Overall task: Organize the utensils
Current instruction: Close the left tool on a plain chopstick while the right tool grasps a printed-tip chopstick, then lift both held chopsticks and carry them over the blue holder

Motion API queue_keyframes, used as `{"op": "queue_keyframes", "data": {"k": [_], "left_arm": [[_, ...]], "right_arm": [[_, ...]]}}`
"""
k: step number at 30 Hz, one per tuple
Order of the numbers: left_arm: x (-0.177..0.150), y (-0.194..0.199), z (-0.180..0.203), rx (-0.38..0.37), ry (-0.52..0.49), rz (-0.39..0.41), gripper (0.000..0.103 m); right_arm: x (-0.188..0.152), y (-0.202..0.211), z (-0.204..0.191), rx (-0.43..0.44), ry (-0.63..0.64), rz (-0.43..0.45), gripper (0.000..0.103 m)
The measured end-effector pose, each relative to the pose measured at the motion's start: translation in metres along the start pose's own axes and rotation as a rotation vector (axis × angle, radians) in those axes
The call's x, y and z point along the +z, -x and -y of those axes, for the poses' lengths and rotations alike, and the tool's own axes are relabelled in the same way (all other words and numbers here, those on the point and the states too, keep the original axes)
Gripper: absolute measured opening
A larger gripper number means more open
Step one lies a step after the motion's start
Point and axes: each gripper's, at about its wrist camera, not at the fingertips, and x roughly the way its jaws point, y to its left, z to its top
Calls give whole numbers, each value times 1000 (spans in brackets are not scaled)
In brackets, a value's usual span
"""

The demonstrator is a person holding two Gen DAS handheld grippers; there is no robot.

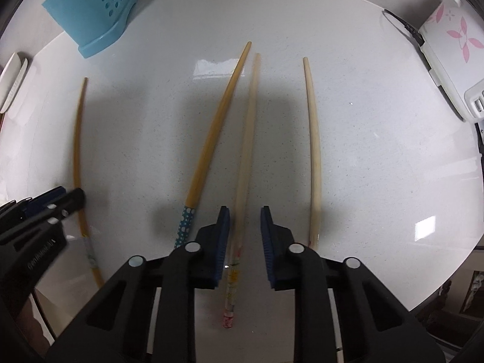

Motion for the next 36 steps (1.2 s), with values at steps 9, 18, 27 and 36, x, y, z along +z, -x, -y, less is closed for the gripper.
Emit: {"op": "queue_keyframes", "data": {"k": [9,18,27,36], "left_arm": [[-5,5,-16,-50,-19,10,6],[-17,22,-28,-67,-20,46,6],[-18,59,-47,-75,11,137,6],[-11,88,-51,-81,57,246,6]], "right_arm": [[6,-2,3,12,-49,-26,6],[10,7,8,17,-61,7,6],[17,34,5,39,-49,91,6],[39,68,4,77,-31,212,6]]}}
